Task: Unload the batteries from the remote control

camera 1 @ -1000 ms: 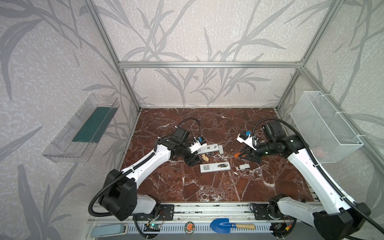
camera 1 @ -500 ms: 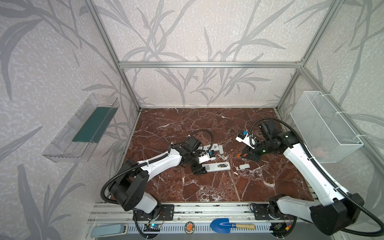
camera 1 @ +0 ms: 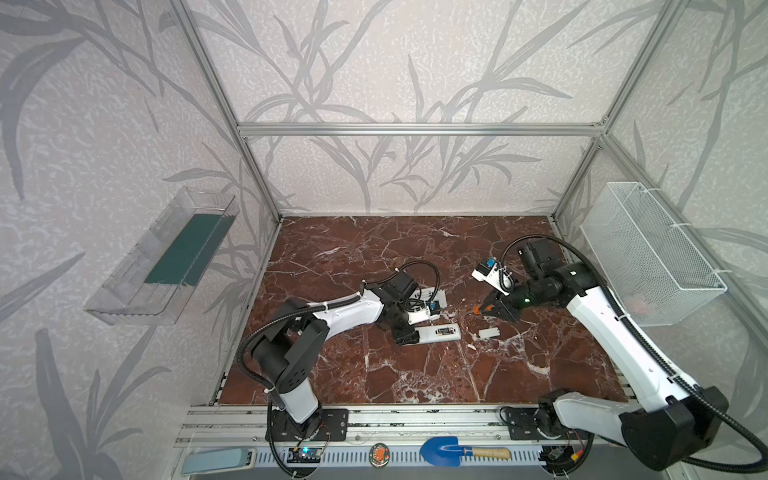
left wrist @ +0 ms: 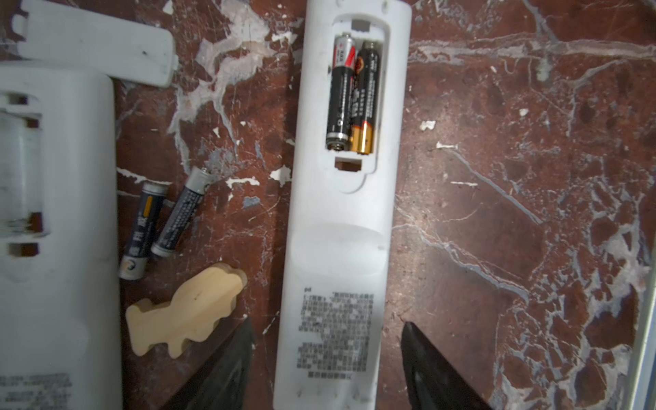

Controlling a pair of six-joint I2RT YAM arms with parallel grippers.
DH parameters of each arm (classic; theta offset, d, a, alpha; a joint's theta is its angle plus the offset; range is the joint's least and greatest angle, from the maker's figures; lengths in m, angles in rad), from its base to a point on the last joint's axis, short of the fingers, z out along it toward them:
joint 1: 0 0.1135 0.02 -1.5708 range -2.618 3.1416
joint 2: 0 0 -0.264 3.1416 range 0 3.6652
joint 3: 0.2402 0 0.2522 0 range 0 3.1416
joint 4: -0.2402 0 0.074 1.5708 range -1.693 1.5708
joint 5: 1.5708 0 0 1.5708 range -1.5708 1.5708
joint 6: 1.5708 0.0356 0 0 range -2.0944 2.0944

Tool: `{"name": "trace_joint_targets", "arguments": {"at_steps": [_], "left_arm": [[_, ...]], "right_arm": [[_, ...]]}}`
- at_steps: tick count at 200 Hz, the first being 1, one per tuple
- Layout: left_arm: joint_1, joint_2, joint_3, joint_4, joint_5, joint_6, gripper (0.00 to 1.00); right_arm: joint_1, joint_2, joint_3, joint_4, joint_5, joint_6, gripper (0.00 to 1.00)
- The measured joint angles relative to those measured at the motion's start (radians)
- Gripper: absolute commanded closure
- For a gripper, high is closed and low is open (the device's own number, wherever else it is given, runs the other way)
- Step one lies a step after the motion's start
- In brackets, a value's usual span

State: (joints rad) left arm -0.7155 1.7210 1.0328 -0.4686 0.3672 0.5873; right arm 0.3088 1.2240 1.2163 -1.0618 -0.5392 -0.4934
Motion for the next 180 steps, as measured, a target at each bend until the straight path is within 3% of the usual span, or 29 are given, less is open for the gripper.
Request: {"name": "trace_joint_targets", "arguments": {"at_steps": [142,159,180], "left_arm": [[-0.021,0.074,0.051,-0.113,-0.124,0.015,0.35],[-0.027,0.079,0.057,-0.116,-0.137,0.018,0.38],[-0.033,0.085,0.064,-0.123,-0.149,0.024,0.51]], "right_arm": [[0.000,0.003,-0.006,0.016,0.009,0.008,1.00],[0.000,0.017,-0.006,0.005,0.023,0.002,1.00],[0.000,0.032,-0.006,-0.012,0.040,-0.008,1.00]]}}
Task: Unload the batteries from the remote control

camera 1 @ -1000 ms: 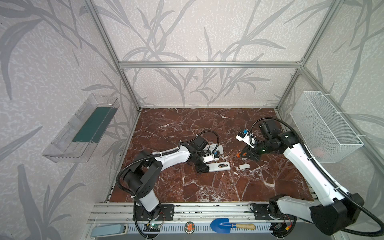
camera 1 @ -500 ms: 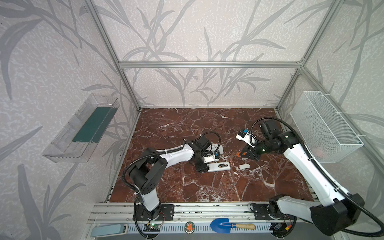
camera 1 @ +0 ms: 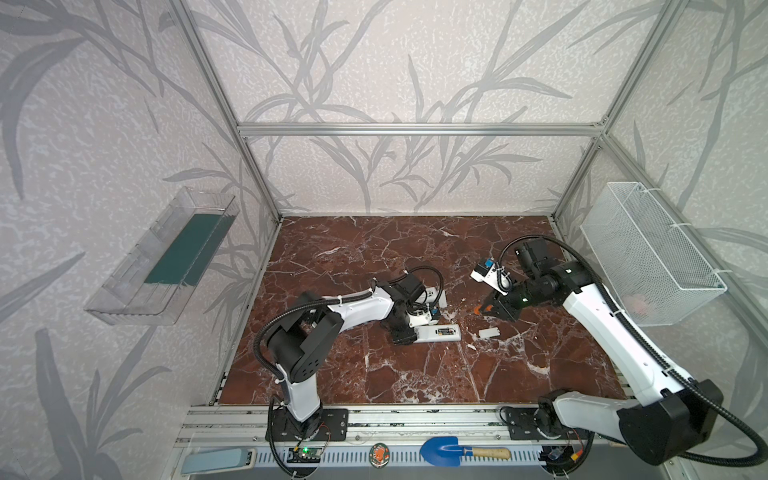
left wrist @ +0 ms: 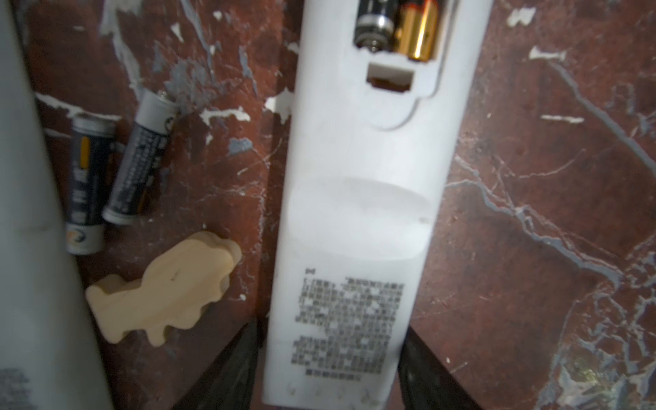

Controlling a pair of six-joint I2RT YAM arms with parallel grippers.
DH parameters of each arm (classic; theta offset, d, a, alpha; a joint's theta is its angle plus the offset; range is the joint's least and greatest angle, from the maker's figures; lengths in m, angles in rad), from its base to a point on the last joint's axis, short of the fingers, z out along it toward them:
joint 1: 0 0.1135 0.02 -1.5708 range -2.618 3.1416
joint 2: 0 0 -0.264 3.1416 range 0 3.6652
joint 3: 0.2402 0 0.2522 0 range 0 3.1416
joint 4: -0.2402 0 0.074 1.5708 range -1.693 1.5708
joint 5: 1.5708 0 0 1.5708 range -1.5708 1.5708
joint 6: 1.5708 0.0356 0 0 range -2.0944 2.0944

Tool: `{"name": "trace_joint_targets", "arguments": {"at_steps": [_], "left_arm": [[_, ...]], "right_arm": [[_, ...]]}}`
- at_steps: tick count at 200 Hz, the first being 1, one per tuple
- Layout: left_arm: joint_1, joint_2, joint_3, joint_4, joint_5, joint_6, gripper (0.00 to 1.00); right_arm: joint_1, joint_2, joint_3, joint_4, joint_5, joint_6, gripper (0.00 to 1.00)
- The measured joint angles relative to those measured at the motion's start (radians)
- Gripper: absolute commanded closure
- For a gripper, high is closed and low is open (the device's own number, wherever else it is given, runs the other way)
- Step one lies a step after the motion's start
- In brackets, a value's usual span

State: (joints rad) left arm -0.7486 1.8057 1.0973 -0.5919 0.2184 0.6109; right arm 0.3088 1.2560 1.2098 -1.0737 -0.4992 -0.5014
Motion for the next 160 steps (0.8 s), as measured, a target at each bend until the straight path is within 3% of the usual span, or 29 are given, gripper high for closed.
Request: {"name": "trace_joint_targets", "arguments": {"at_steps": [28,75,160], "left_arm": [[-0.006,0.008,0.013,-0.011,-0.011,0.003,0.65],[-0.011,0.008,0.013,-0.012,-0.013,0.004,0.77],[-0.023,-0.001,0.000,0.003,-0.037,0.006,0.84]], "right_arm": [[0.000,0.004,0.000,-0.014,0.010,-0.010,1.00],[0.000,0.028,-0.002,-0.023,0.013,-0.027,1.00],[0.017,0.135,-0.024,0.011,0.029,-0.050,1.00]]}}
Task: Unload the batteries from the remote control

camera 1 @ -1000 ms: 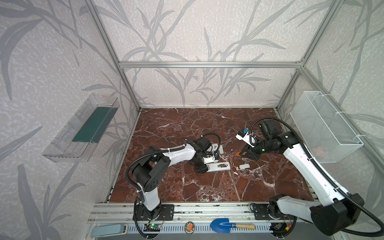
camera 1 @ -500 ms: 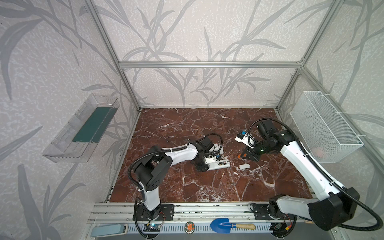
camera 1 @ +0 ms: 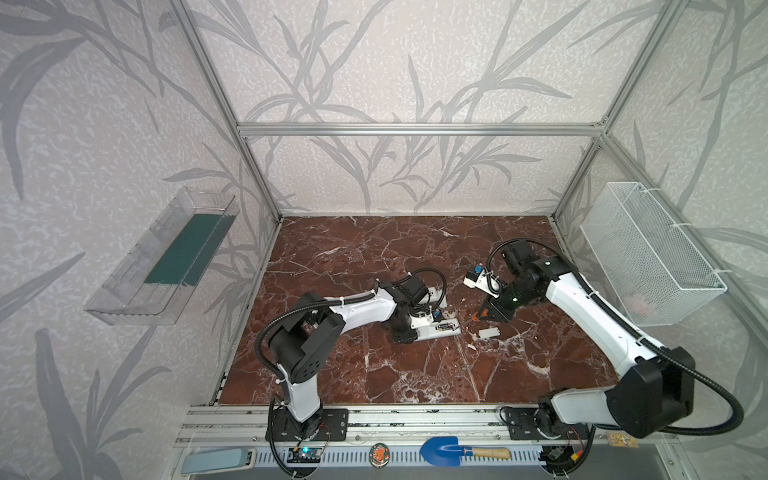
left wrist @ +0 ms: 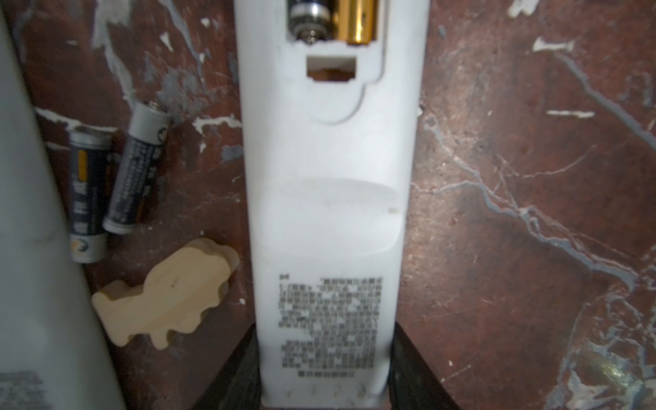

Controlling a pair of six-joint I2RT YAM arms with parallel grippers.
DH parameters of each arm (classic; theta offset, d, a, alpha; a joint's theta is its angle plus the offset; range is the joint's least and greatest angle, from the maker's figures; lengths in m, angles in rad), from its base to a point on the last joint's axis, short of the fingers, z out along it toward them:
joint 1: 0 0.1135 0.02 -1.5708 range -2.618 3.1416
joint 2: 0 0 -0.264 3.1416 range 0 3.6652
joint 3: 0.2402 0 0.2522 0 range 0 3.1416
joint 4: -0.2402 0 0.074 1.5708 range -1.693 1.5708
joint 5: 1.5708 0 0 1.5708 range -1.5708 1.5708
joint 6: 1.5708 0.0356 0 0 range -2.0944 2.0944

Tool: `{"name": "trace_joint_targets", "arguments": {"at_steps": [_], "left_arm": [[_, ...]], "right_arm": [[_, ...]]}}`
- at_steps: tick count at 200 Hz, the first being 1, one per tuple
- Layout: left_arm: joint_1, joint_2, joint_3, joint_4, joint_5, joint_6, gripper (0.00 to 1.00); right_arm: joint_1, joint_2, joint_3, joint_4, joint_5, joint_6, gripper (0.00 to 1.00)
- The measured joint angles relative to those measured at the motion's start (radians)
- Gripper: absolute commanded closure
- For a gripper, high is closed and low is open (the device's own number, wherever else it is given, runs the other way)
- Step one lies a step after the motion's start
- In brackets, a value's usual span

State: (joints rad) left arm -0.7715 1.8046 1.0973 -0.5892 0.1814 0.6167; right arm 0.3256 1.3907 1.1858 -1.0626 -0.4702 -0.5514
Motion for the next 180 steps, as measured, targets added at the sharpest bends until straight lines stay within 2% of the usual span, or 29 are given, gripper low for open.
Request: {"name": "trace_joint_targets", "arguments": {"at_steps": [106,180], "left_arm": [[-0.002,0.000,-0.001,0.001,-0.005,0.000,0.86],[-0.004,0.001,0.002,-0.002,-0.012,0.000,0.88]], "right_arm": [[0.003,0.088,0.018,0.008,0.051,0.027,1.00],[0.003,0.057,0.064,-0.007,-0.010,0.016,1.00]]}}
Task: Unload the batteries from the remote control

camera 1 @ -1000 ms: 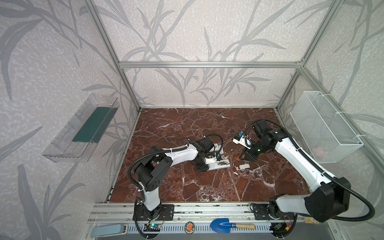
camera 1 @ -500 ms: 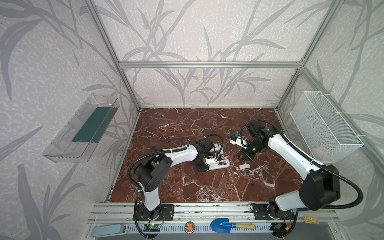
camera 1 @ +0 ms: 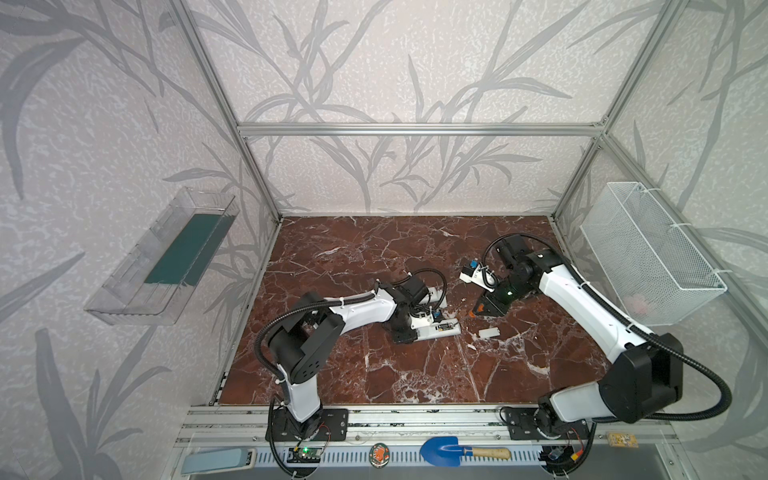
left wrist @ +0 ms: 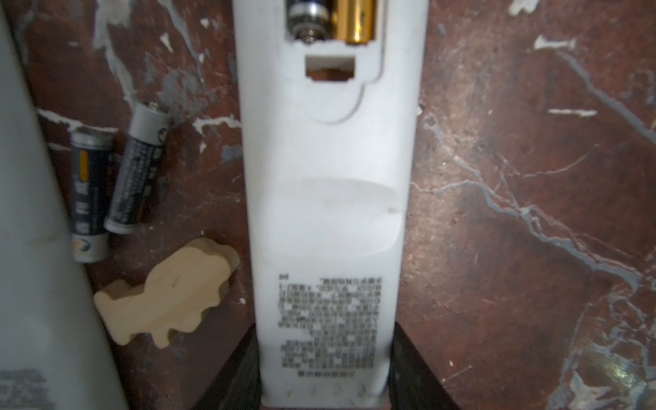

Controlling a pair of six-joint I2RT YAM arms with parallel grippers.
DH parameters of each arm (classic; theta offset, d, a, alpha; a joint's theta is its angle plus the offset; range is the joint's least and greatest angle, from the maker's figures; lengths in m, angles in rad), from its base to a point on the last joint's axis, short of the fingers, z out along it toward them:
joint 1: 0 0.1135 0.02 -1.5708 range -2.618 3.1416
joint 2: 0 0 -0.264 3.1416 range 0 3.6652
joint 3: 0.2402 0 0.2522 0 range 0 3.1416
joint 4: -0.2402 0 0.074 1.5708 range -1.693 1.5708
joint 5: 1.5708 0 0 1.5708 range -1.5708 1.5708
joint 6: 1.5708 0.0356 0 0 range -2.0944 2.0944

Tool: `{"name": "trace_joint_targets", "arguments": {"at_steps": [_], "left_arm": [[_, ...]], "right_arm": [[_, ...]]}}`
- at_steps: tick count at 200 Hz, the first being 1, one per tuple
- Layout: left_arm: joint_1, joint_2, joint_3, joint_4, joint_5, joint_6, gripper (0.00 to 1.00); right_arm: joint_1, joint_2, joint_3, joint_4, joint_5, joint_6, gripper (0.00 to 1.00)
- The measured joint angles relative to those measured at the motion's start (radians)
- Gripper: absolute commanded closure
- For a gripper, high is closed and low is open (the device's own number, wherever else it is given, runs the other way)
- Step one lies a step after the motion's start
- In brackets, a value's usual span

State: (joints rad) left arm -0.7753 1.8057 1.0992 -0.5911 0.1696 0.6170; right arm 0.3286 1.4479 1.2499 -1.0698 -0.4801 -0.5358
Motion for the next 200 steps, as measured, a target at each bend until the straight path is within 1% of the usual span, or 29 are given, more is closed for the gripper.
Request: {"name": "trace_joint_targets", "arguments": {"at_steps": [27,103,200], "left_arm": [[0.000,0.003,0.005,-0.005,-0.005,0.000,0.89],[-0.001,0.010,0.013,-0.015,-0.008,0.000,0.90],[-0.001,0.014,0.020,-0.024,-0.008,-0.002,0.91]], "right_arm": [[0.000,0.005,0.000,0.008,0.004,0.007,1.00],[0.000,0.064,0.017,0.026,0.078,0.017,1.00],[-0.001,0.072,0.015,0.041,0.060,0.031,1.00]]}}
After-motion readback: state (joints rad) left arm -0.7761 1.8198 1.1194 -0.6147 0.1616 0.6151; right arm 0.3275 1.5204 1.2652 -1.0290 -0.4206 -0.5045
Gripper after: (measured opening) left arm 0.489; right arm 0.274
